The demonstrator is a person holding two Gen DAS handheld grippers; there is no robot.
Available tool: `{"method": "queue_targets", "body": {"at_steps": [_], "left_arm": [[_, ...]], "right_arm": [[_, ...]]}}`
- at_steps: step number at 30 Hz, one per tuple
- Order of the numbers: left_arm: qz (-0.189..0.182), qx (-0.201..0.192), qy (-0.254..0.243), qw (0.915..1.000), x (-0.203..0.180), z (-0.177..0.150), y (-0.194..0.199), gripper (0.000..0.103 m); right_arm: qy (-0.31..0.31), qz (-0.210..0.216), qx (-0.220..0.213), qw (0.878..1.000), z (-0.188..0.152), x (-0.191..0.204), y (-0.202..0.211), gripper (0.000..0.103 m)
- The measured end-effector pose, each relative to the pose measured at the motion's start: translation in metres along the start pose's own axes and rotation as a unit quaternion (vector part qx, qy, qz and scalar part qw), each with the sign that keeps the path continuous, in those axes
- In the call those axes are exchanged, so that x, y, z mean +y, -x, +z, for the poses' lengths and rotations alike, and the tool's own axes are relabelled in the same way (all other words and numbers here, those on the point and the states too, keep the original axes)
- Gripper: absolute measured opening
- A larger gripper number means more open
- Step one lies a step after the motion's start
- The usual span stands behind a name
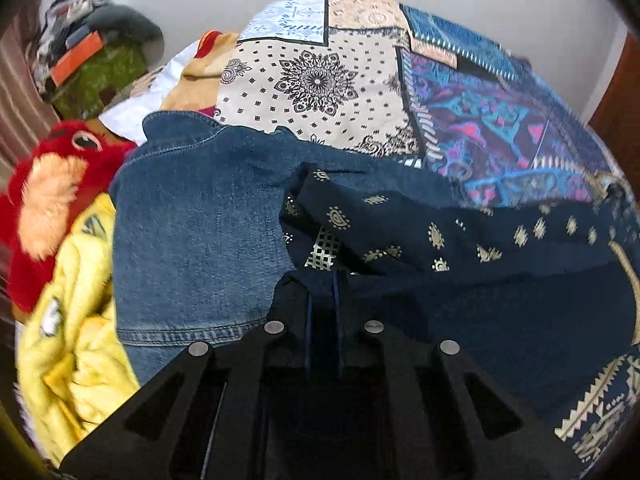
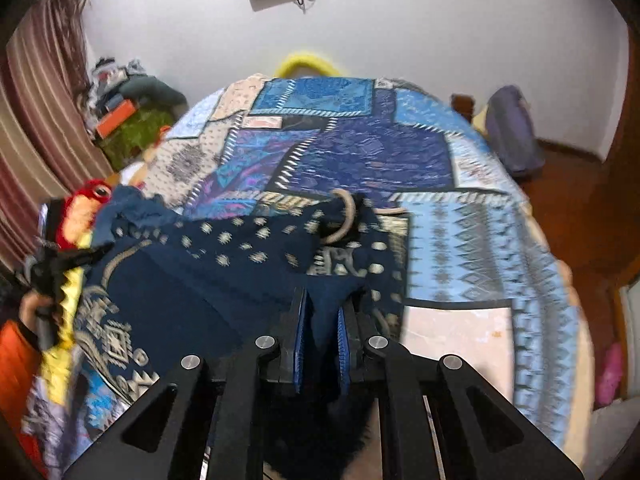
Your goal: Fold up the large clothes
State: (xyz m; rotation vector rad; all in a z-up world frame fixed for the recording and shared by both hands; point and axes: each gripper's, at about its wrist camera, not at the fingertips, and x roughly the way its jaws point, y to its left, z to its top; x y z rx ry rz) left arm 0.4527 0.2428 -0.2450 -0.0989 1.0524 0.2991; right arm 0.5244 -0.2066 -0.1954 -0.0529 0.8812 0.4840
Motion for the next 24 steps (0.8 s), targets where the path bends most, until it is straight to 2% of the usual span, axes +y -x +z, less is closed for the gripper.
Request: {"method": "queue_targets", "body": {"at_steps": [1,2,3,4,7,9,11,13,15,19,21,24], "left_arm": [[0.005,0.006,-0.006,1.0,-0.002,0.0,-0.002,0.011],[0.009,0.012,-0.009,0.9998,-0.003,0.0,-0.004,0.011],[0.014,0.012,-0.012,0.9998,-0.005,0.0,-0.003,0.011],[0.016,0.01,-0.015,0.9997,-0.006,0.001,0.001,0.011],[0.017,-0.01,-0.021,0.9996,-0.01,0.002,0.022,0.015],[0.009,-0.026,-0.019,0.9994,-0.01,0.002,0.043,0.033],[0.005,-0.05,-0.015,0.9986,-0.008,0.001,0.064,0.083],[0.007,-0.078,-0.013,0.9968,-0.008,-0.003,0.087,0.099],[0.004,-0.089,-0.027,0.9957,-0.012,-0.01,0.103,0.099],[-0.019,-0.066,-0.074,0.9949,-0.027,-0.031,0.11,0.099],[-0.022,-0.054,-0.092,0.994,-0.037,-0.043,0.104,0.099],[-0.02,-0.034,-0.106,0.9935,-0.05,-0.057,0.086,0.099]], "right_arm": [[0.01,-0.058,-0.008,0.998,-0.001,-0.001,0.005,0.009],[0.021,-0.155,-0.018,0.987,-0.003,-0.004,0.01,0.009],[0.025,-0.223,-0.023,0.974,-0.003,-0.012,0.015,0.009],[0.017,-0.231,-0.015,0.973,-0.005,-0.024,0.018,0.009],[-0.02,-0.202,0.03,0.979,-0.015,-0.057,0.031,0.009],[-0.006,-0.187,0.032,0.982,-0.027,-0.06,0.048,0.009],[0.012,-0.17,0.031,0.985,-0.036,-0.053,0.06,0.009],[0.022,-0.133,0.026,0.991,-0.043,-0.04,0.073,0.009],[0.019,-0.101,0.021,0.994,-0.048,-0.028,0.08,0.009],[-0.002,-0.022,0.022,1.0,-0.058,-0.001,0.078,0.009],[-0.003,0.012,0.025,1.0,-0.064,0.014,0.073,0.009],[0.006,0.036,0.037,0.999,-0.065,0.035,0.058,0.009]]}}
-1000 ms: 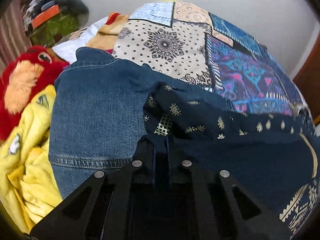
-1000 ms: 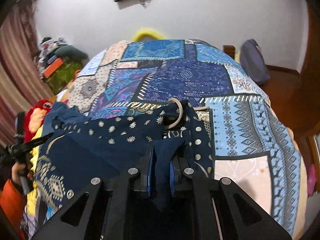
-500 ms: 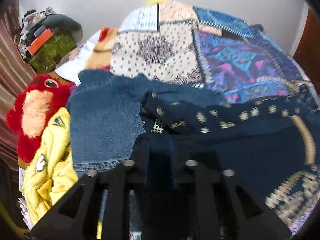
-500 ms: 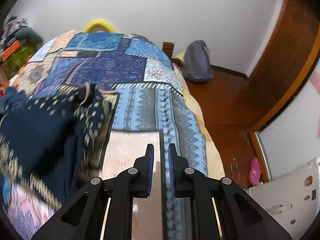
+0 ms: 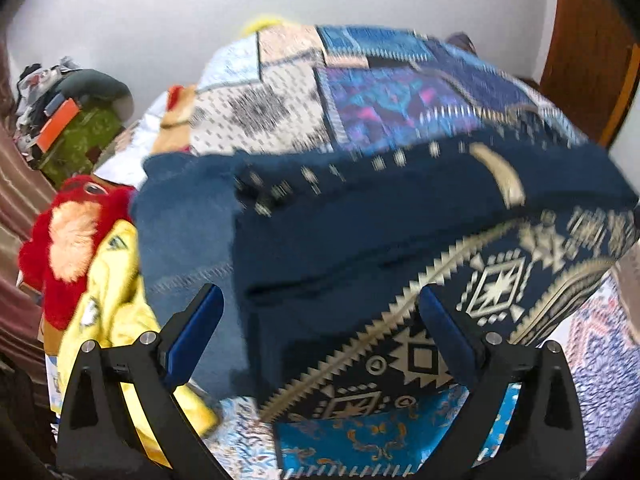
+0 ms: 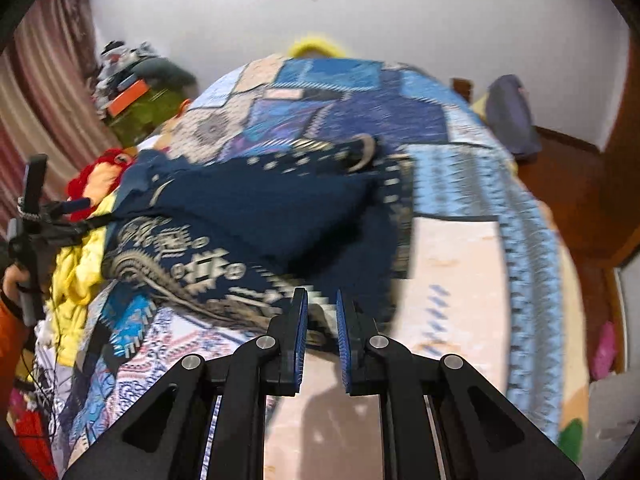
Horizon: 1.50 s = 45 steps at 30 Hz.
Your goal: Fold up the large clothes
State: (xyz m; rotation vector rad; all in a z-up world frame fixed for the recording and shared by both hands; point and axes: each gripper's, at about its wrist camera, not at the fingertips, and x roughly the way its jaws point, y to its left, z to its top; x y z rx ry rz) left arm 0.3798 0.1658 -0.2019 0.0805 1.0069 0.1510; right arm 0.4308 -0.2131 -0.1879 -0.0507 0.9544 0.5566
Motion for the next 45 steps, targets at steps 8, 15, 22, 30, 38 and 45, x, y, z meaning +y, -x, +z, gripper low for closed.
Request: {"method": "queue_targets", "body": {"at_steps": [8,15,22,30,38,45], "left_arm": [[0.01,0.008,0.048,0.9987,0.024,0.036,-0.056,0.101],[0.078,-0.032,0.084,0.9928,0.061,0.108,-0.046,0.1],[0.051,-0.087,0.056,0.9934,0.039,0.101,-0.002,0.1],[-0.069,-0.036,0.02,0.9967,-0.022,0.049,-0.008,0.1],[-0.067,-0.006,0.016,0.9976,-0.052,0.014,-0.036,0.101],[-0.088,-0.005,0.037,0.9954,-0.041,0.011,-0.038,0.101]], "right_arm": [[0.028,-0.011,0.014,0.999,0.041,0.023,-0.059,0.009],[-0.004,-0.097,-0.02,0.995,0.127,0.008,-0.087,0.009],[-0.02,-0.035,-0.058,0.997,0.139,0.021,-0.06,0.009],[0.109,0.039,0.016,0.993,0.077,0.1,-0.072,0.009],[0.131,0.008,0.036,0.991,0.037,0.092,-0.09,0.009],[0.113,-0.037,0.03,0.992,0.032,0.065,-0.082,0.009]]}}
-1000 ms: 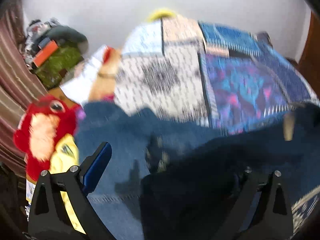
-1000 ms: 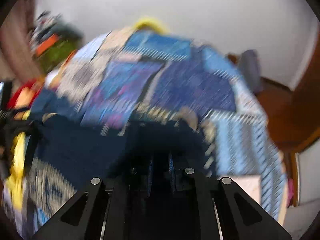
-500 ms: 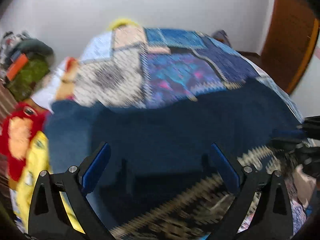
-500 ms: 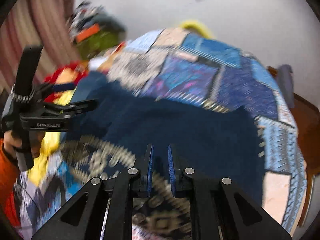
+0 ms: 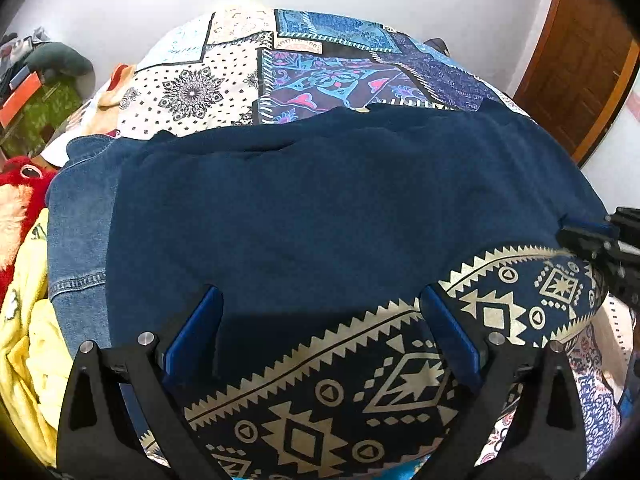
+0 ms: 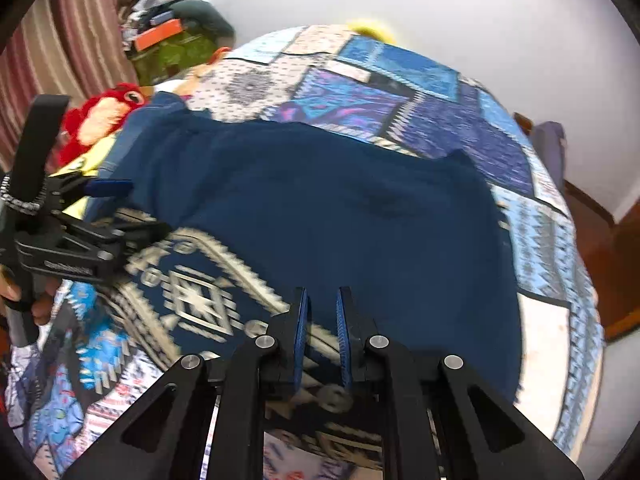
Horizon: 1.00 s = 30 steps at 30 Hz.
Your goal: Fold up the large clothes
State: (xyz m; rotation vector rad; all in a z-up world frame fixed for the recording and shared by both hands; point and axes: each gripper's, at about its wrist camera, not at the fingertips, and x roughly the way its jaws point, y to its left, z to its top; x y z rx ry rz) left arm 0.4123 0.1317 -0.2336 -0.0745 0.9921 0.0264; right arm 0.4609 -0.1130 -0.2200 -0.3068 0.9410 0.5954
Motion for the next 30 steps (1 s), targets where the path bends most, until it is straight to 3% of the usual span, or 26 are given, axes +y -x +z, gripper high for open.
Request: {"method": "queue_targets", "body": {"at_steps": [3,8,10,14,18,19,21,22,25,26,30], "left_arm": [[0.009,-0.008,-0.002,0.9999,0.003,-0.005,0.006,0.101],[0.026,-0.022,0.02,0.9992,0.025,-0.017,0.013,0.101],[0.037,-0.025,0.031,0.9985,0.037,-0.025,0.01,0.101],[0.022,-0.032,0.068,0.9969,0.061,-0.037,0.012,0.101],[0.081,-0.019,0.067,0.9943,0.073,-0.048,0.015,0.101],[0.087,-0.016,0.067,0.9938,0.077,-0.052,0.017,0.101],[0.099,-0.011,0.077,0.992,0.088,-0.06,0.024,0.101],[0.109,-0.013,0.082,0.9906,0.093,-0.065,0.029,0.1],[0.121,-0.027,0.1,0.9871,0.11,-0.08,0.052,0.1],[0.117,-0.032,0.11,0.9864,0.115,-0.084,0.058,0.1],[0.056,-0.054,0.181,0.9804,0.13,-0.099,0.088,0.1]], "right_arm": [[0.0,-0.066,0.004,0.998,-0.006,-0.013,-0.001,0.009],[0.002,-0.126,-0.002,0.992,-0.026,-0.034,0.005,0.01],[-0.002,-0.131,-0.004,0.991,-0.031,-0.041,0.008,0.01],[-0.044,-0.116,-0.008,0.992,-0.044,-0.057,0.017,0.01],[-0.062,-0.131,-0.003,0.989,-0.052,-0.061,0.021,0.01],[-0.063,-0.155,0.006,0.986,-0.054,-0.062,0.019,0.017],[-0.074,-0.212,0.011,0.974,-0.062,-0.07,0.02,0.096],[-0.085,-0.236,0.003,0.968,-0.067,-0.077,0.025,0.102],[-0.158,-0.177,0.007,0.971,-0.08,-0.106,0.039,0.102],[-0.173,-0.184,0.015,0.967,-0.083,-0.112,0.043,0.102],[-0.148,-0.225,0.01,0.963,-0.09,-0.114,0.061,0.102]]}}
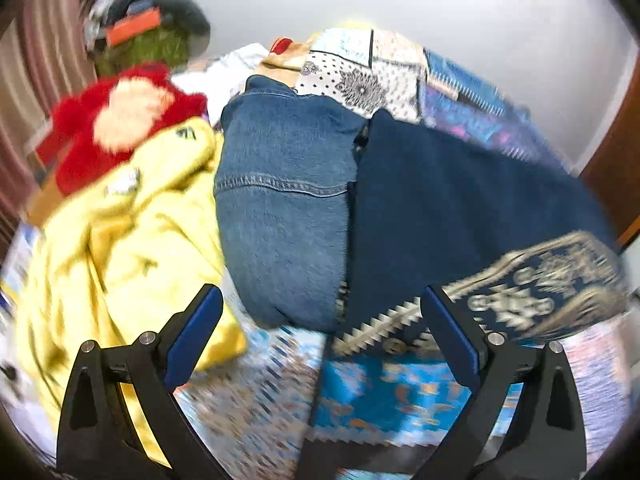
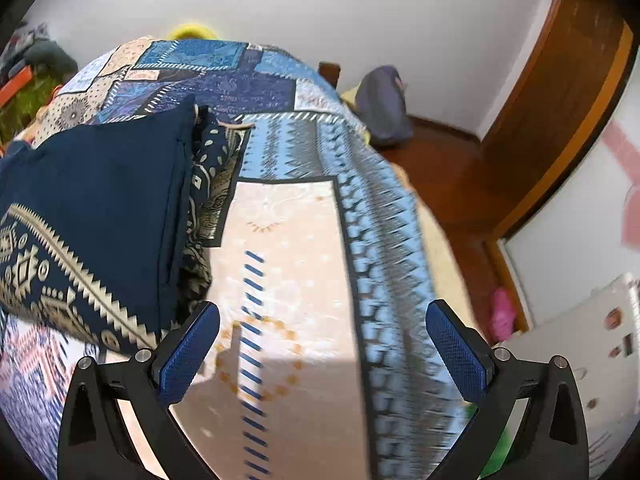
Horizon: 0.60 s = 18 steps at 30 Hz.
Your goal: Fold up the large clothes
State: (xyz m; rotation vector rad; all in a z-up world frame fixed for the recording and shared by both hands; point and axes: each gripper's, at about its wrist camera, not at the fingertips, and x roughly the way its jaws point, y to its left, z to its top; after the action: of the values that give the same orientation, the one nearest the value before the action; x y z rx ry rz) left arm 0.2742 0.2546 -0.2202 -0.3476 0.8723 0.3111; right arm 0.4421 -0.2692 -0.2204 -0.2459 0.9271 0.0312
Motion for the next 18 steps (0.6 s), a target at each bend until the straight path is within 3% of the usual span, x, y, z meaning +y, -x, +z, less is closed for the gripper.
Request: {"method": "queue_targets", "body": {"at_steps": [4,7,10,13,18], "left_arm": [[-0.088,0.021,0.064,0.9938,0.001,-0.008,0.004,0.1],[-0.15,0.04,0.093,0.9835,-0.01,-0.018,-0.003,0.1],[-0.215,0.071,0.133,0.9648,-0.018,-0.03,-0.017,0.1],[-0.288,0.115,0.168,0.9359,-0.026,-0.039,-0.04,0.1],[-0.316,0.139,0.202,0.9164,-0.03,-0.039,-0.068,0.098]], "right_arm": [[0.017,0.02,-0.026,0.999,-0.001,0.004,0.024,0.102],[0.02,0.045,-0.044,0.998,0.001,0.012,0.041,0.102],[0.019,0.079,-0.049,0.995,0.004,0.025,0.049,0.102],[0.025,0.104,-0.05,0.993,0.006,0.04,0.054,0.102],[0.026,0.136,-0.032,0.99,0.009,0.059,0.046,0.102]]}}
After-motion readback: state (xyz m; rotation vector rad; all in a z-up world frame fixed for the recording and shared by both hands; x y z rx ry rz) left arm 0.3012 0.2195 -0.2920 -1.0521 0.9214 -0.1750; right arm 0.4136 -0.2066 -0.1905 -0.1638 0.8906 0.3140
